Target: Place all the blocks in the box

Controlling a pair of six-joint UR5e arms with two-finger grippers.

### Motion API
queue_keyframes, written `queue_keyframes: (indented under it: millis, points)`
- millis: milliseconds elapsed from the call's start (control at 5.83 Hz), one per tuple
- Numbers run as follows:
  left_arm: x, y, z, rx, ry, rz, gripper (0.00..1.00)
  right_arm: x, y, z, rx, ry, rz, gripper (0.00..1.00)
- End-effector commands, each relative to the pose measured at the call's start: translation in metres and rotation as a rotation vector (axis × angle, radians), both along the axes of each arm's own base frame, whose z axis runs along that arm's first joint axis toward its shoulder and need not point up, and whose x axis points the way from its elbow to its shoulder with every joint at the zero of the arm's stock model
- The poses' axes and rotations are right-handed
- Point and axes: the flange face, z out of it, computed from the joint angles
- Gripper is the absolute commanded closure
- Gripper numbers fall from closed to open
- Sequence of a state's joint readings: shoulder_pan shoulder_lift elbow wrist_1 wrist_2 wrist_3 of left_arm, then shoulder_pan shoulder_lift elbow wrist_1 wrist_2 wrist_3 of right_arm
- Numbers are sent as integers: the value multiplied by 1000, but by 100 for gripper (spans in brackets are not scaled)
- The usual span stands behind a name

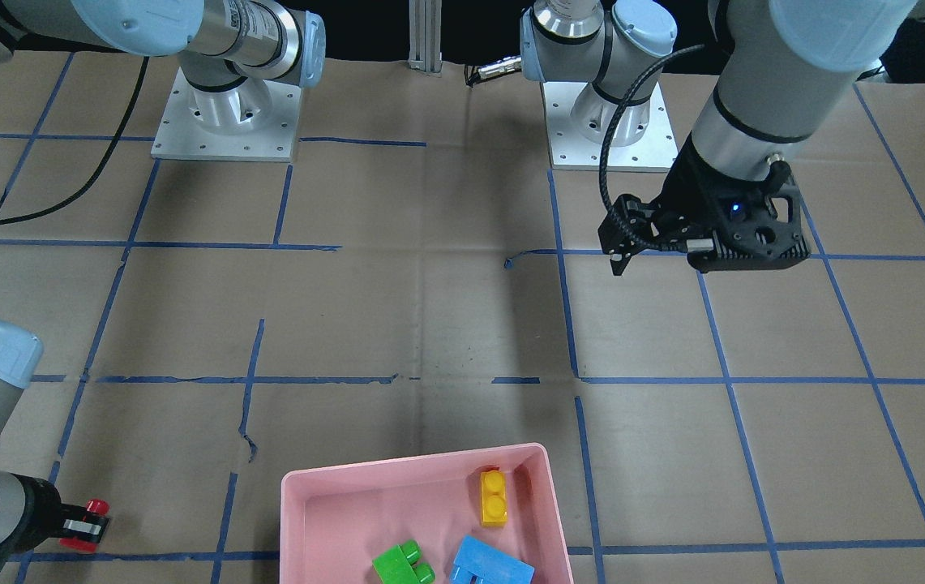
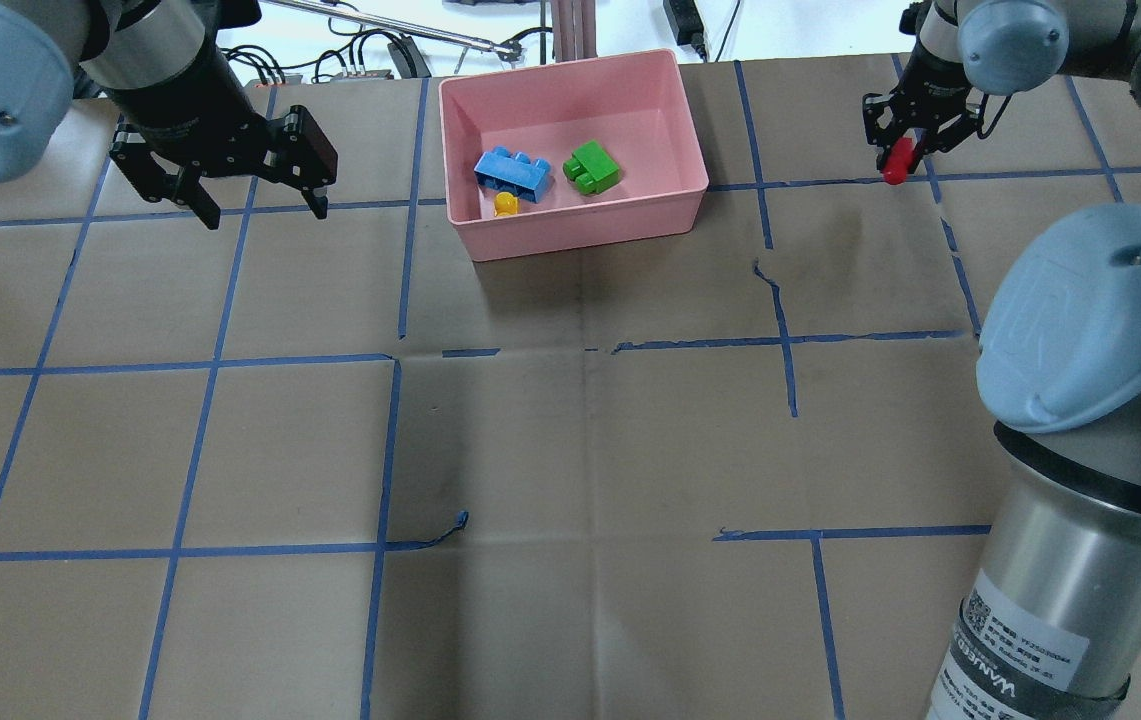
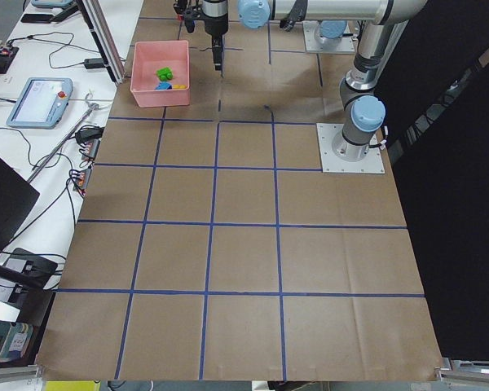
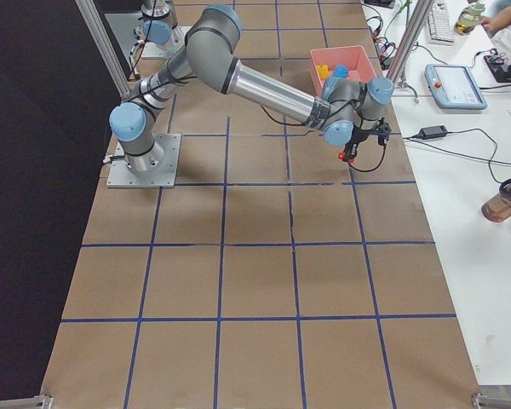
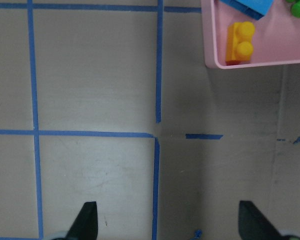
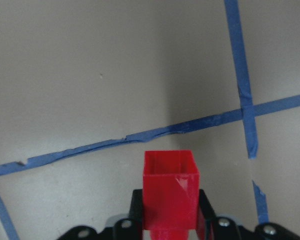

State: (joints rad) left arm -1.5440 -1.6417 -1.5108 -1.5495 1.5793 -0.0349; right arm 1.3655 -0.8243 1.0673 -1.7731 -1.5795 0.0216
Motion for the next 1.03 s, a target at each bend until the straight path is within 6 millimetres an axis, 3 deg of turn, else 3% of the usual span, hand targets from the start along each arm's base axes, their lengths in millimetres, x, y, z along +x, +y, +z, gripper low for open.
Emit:
queue_keyframes:
  millis: [0, 171, 343, 514, 686, 857]
  points:
    - [1, 7, 15, -29, -5, -3, 0, 51, 4, 93, -29, -3, 25, 85]
    - [1, 6, 20, -39, -3, -3, 0, 141, 8, 116, -79, 11, 91, 85]
    - [0, 8, 24, -46, -4, -2, 0, 212, 15, 121, -104, -8, 66, 85]
    - [0, 7, 22, -43, -2, 0, 0, 280, 22, 114, -160, -19, 108, 86]
    - [0, 7, 22, -43, -3, 3, 0, 328, 18, 82, -208, -35, 96, 86]
    - [0, 5, 21, -42, -2, 6, 0, 353, 10, 31, -198, -38, 120, 85]
